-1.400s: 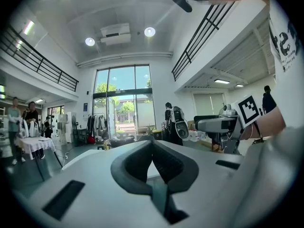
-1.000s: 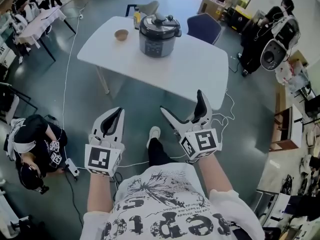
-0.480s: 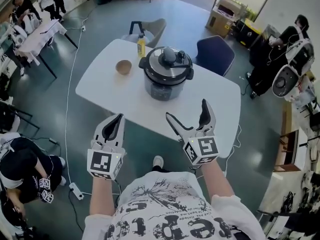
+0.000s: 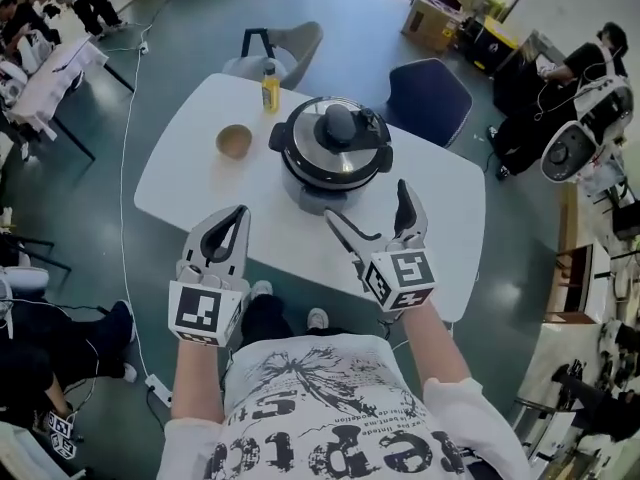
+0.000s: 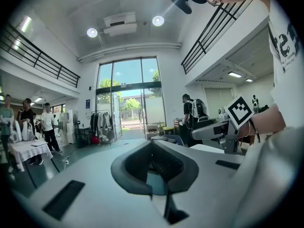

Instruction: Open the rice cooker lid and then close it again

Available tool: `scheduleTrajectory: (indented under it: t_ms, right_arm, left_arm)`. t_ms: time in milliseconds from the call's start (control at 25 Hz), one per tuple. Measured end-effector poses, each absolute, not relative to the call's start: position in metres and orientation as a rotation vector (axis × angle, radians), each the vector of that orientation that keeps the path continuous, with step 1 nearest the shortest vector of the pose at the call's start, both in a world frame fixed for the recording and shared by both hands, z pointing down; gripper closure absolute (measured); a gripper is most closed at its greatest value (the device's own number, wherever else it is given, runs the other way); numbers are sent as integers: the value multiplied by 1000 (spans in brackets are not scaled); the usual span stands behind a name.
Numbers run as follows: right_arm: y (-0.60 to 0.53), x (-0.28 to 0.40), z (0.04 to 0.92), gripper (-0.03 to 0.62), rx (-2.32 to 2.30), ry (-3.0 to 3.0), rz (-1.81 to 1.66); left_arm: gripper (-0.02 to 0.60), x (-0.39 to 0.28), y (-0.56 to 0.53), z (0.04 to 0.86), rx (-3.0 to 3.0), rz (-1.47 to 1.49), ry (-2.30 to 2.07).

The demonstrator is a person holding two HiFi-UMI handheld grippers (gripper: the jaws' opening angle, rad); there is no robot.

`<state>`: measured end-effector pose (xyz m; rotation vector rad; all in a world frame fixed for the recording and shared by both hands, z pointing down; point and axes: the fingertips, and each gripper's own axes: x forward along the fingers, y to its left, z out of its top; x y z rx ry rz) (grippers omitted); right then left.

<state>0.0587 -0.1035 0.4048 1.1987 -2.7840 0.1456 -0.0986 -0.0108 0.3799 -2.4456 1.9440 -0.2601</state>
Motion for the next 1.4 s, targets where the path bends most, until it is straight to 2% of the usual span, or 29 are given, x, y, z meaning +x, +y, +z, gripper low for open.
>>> scheduleTrajectory:
  t_ms: [160, 440, 760, 1200, 1400]
  right_arm:
    - [-135, 18, 411, -4, 1196, -2710, 155]
    - [-211, -33, 421, -3, 1189, -2520, 254]
    - [-278, -39, 454, 0, 1138, -2194, 386]
    - [-327, -36, 494, 112, 933, -1796, 650]
    - [-325, -41, 497, 143, 842, -1709, 674]
  left_arm:
    - [569, -136, -59, 377, -2508, -231, 1849]
    - [569, -165, -157, 366, -2658, -244, 1551]
    - [569, -173, -212, 371, -2777, -212, 1333]
    - [569, -172, -253, 347, -2802, -44, 1217]
    - [569, -172, -261, 346, -2811, -24, 1203]
